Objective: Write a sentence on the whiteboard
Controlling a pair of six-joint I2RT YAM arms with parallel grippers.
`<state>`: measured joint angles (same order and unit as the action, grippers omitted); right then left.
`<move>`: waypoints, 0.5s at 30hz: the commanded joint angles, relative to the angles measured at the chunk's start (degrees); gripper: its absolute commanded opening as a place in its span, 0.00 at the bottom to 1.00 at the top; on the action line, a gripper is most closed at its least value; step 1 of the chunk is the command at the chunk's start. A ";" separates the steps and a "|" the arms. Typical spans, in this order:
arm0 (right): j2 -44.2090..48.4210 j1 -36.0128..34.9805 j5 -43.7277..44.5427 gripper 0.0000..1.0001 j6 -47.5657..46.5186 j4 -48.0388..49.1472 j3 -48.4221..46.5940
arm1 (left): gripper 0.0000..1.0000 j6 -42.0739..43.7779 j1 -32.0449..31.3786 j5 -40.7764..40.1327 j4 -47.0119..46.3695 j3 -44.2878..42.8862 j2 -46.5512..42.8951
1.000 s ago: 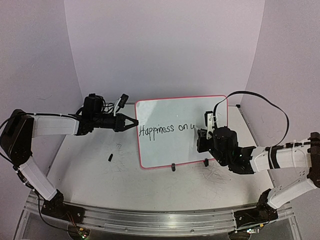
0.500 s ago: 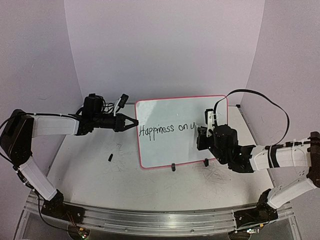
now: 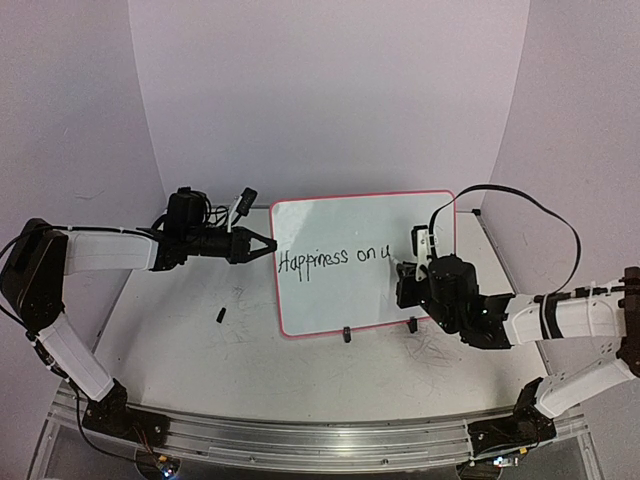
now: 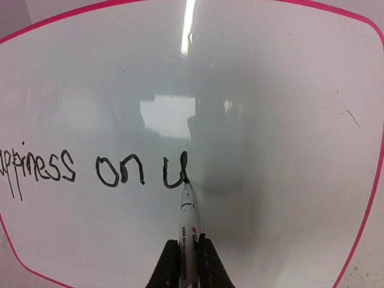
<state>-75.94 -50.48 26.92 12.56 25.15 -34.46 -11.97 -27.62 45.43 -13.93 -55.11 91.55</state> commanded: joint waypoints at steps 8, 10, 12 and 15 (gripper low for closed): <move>0.65 -0.75 -1.53 0.00 2.17 -3.22 0.93 | 0.00 1.68 -1.49 3.02 1.53 -2.26 -1.64; 0.68 -0.89 -1.74 0.00 2.39 -3.65 1.03 | 0.00 1.68 -1.48 3.08 1.51 -2.25 -1.64; 0.79 -1.11 -1.89 0.00 2.46 -4.08 1.18 | 0.00 1.68 -1.48 3.12 1.61 -2.28 -1.64; 0.61 -1.33 -2.13 0.00 2.49 -4.18 1.13 | 0.00 1.68 -1.48 3.16 1.61 -2.33 -1.52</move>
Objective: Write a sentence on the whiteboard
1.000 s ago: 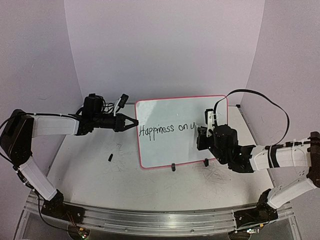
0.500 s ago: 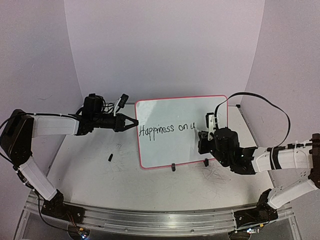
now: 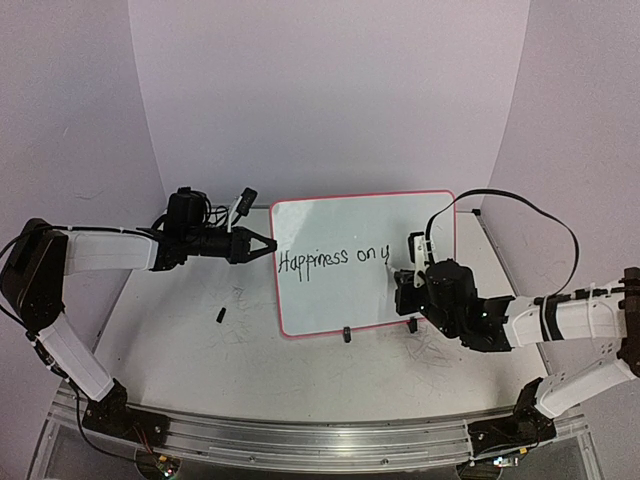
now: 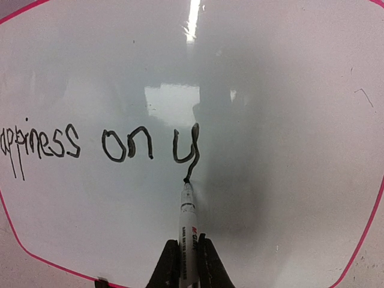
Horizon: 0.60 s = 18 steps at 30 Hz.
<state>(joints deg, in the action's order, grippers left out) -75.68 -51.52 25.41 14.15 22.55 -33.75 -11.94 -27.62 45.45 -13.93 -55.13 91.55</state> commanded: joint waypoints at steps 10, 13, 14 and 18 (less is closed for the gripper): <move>-2.27 -0.51 -1.45 0.00 -0.84 1.70 -2.79 | 0.00 1.68 -1.56 2.89 1.63 -2.17 -1.77; 0.37 -0.51 -0.77 0.00 -1.29 1.79 -1.83 | 0.00 1.75 -1.56 2.86 1.67 -2.23 -1.71; 2.12 -0.51 -1.04 0.00 -1.64 1.86 -1.12 | 0.00 1.75 -1.55 2.83 1.71 -2.24 -1.70; 7.52 0.00 -0.52 0.00 -2.55 2.18 1.34 | 0.00 1.84 -1.56 2.99 1.79 -2.42 -1.54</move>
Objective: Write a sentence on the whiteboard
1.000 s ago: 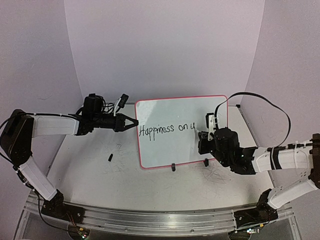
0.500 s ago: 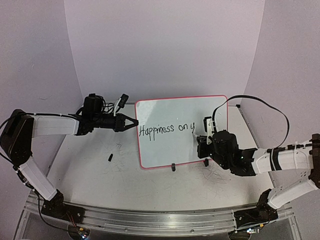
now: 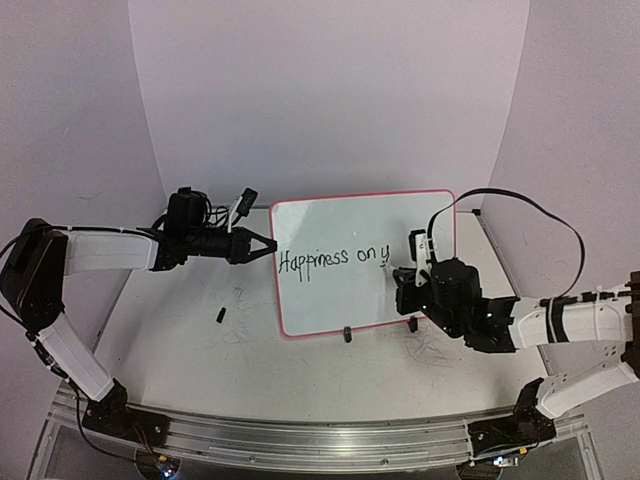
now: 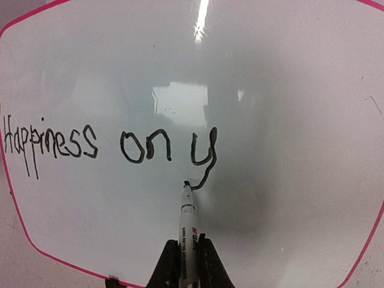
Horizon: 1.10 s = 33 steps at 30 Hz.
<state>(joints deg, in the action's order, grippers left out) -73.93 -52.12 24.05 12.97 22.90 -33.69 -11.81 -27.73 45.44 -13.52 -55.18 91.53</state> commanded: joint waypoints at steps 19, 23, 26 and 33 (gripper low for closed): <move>1.04 3.46 2.01 0.00 -3.53 5.65 -1.87 | 0.00 2.06 -1.63 2.78 1.81 -2.25 -1.70; 0.09 3.72 2.05 0.00 -3.91 6.12 -2.38 | 0.00 2.22 -1.63 2.70 1.94 -2.38 -1.62; -0.65 3.90 1.86 0.00 -3.96 6.47 -2.67 | 0.00 2.28 -1.69 2.76 2.13 -2.36 -1.61; -1.20 3.97 2.15 0.00 -3.86 6.72 -2.56 | 0.00 2.48 -1.84 2.71 2.42 -2.49 -1.61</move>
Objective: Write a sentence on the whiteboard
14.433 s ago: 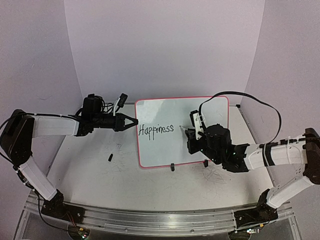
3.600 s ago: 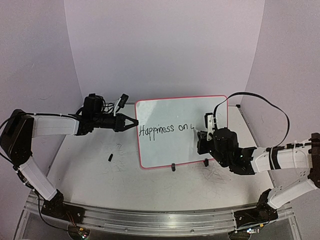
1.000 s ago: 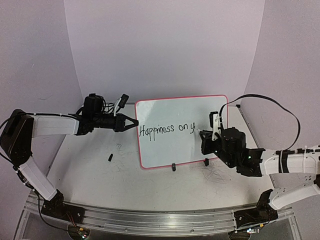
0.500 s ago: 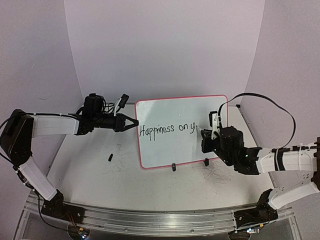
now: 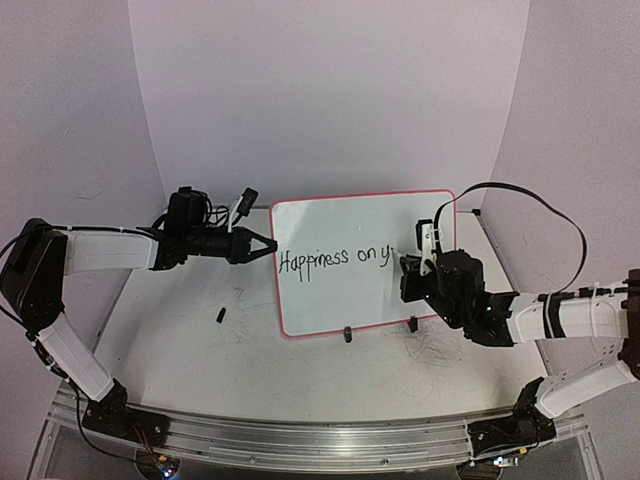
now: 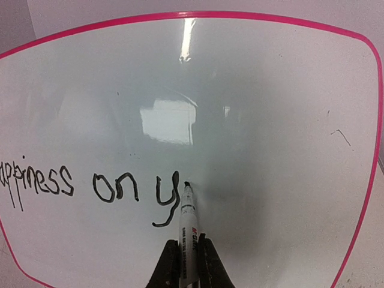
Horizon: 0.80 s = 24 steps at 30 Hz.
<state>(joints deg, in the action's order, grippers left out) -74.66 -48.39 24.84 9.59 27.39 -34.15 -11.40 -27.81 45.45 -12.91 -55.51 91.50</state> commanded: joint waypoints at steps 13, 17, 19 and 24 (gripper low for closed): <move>0.17 0.28 -0.15 0.00 2.03 -1.46 0.15 | 0.00 2.73 -1.74 2.52 3.10 -2.54 -1.60; 0.55 0.31 0.09 0.00 2.49 -2.07 0.72 | 0.00 2.96 -1.89 2.43 3.49 -2.70 -1.38; 0.73 0.30 0.52 0.00 2.62 -2.23 0.71 | 0.00 2.96 -1.90 2.45 3.55 -2.85 -1.33; 1.11 0.25 1.10 0.00 2.61 -2.43 0.46 | 0.00 3.13 -1.99 2.28 3.75 -2.80 -1.37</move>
<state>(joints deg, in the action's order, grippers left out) -74.76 -48.40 24.62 11.44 25.83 -33.95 -10.44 -27.98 45.32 -10.88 -56.40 91.50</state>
